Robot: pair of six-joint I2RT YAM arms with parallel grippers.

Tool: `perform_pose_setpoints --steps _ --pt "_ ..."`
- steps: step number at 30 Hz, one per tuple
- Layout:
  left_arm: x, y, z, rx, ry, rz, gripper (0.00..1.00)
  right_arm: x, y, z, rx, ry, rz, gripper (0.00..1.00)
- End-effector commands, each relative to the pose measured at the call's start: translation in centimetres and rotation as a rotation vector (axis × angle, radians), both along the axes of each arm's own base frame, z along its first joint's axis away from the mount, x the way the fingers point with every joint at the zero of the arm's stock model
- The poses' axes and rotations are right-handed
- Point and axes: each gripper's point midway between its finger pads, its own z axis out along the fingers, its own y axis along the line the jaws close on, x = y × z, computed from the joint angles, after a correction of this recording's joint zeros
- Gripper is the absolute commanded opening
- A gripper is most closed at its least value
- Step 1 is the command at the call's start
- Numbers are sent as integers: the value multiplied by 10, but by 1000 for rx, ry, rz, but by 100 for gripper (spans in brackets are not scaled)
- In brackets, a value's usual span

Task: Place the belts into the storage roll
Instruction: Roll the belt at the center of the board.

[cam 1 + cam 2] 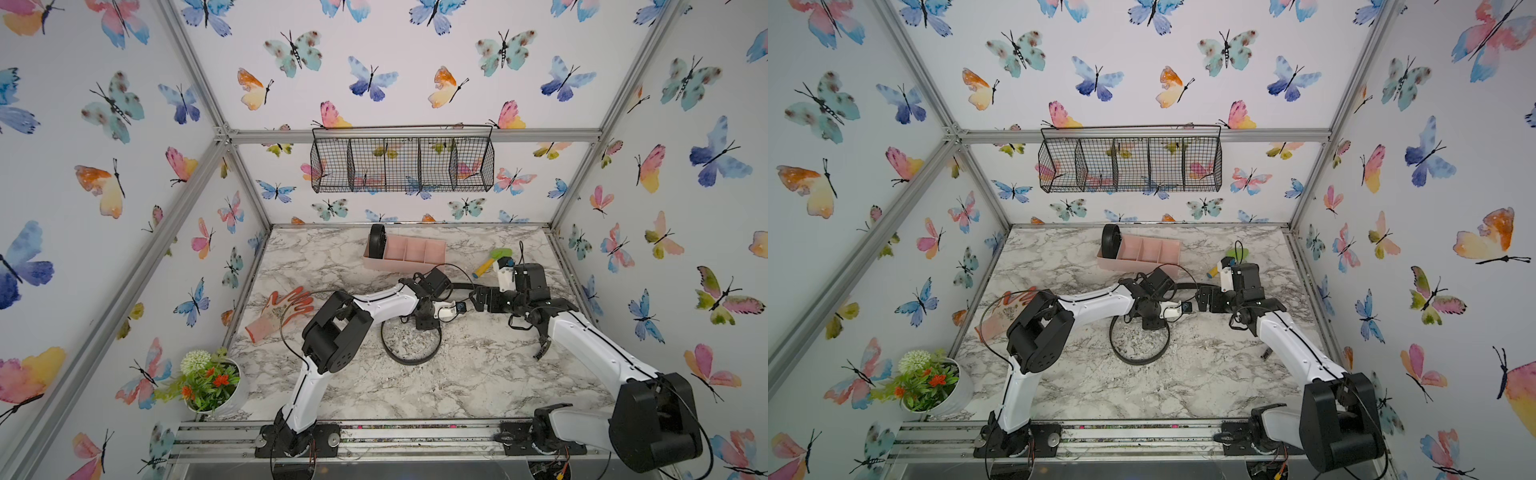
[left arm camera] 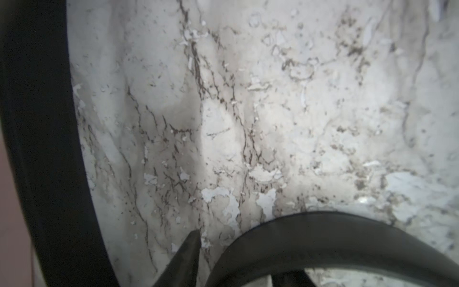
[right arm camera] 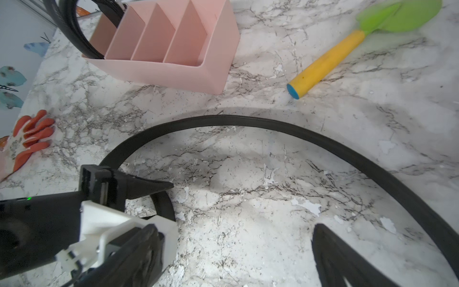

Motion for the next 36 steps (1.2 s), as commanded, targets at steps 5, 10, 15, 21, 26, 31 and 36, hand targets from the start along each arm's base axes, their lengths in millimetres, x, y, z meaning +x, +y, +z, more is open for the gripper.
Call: perform_pose_setpoints --steps 5,10,15,21,26,31,36 --pt "-21 35 -12 25 100 166 23 41 -20 -20 -158 4 -69 99" --pt "-24 41 -8 -11 106 259 19 60 -34 -40 -296 15 -68 99" --pt "-26 46 -1 -14 115 322 13 78 -37 -47 -414 -15 14 99" --pt "-28 47 -5 -18 140 368 10 98 -31 -62 -459 -10 136 98" --pt "-27 56 -5 1 137 436 6 100 -32 -81 -381 67 197 99" --pt "-27 63 -12 23 158 535 0 96 -37 -90 -319 107 209 96" --pt "-26 72 -27 34 227 695 0 88 -35 -102 -279 161 200 90"
